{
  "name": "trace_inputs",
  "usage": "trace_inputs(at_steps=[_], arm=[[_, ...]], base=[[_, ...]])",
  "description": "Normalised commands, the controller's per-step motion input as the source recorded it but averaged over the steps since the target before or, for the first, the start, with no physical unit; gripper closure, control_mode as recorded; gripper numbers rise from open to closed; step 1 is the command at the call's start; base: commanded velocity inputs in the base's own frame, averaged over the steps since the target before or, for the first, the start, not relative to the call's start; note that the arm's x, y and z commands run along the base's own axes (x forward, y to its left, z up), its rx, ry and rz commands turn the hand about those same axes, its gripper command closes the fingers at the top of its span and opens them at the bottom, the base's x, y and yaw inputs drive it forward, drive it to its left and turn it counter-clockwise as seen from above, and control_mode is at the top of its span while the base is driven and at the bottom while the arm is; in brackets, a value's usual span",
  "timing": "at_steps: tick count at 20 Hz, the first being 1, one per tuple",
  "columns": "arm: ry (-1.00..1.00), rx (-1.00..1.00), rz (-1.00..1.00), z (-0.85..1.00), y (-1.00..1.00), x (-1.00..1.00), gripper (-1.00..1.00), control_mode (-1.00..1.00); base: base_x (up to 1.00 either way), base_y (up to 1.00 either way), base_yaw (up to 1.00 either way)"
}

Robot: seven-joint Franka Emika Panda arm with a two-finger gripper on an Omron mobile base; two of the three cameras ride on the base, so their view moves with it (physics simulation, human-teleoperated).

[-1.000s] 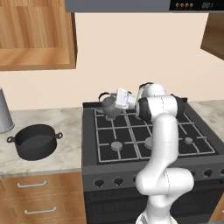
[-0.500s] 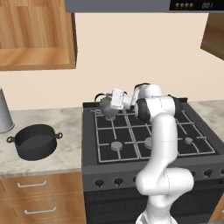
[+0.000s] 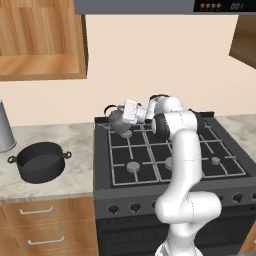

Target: Pick the kettle from the cabinet and place it on a stove burner. Then pick the pot from the counter and place it on another stove burner. Finally, turn both burners on.

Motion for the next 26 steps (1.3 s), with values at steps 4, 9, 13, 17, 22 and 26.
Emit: trace_inputs(at_steps=[4,9,13,17,22,26], arm=[[0.0,-0.01,-0.01,-0.16,-0.08,0.06,1.0,-1.0],[0.02,-0.08,-0.04,-0.33,-0.24,0.0,1.0,-1.0],[0.02,-0.14,-0.01,-0.46,-0.12,0.0,1.0,-1.0],[0.06,-0.19,0.0,-0.49,-0.22,-0.08,1.0,-1.0],[-0.01,-0.12,0.0,-0.21,-0.09,-0.13,-1.0,-1.0],[-0.04,-0.01,0.0,-0.1,-0.33,-0.25,-1.0,-1.0]], base=[[0.0,0.0,0.0],[0.0,0.0,0.0],[0.0,0.0,0.0],[0.0,0.0,0.0],[0.0,0.0,0.0],[0.0,0.0,0.0]])
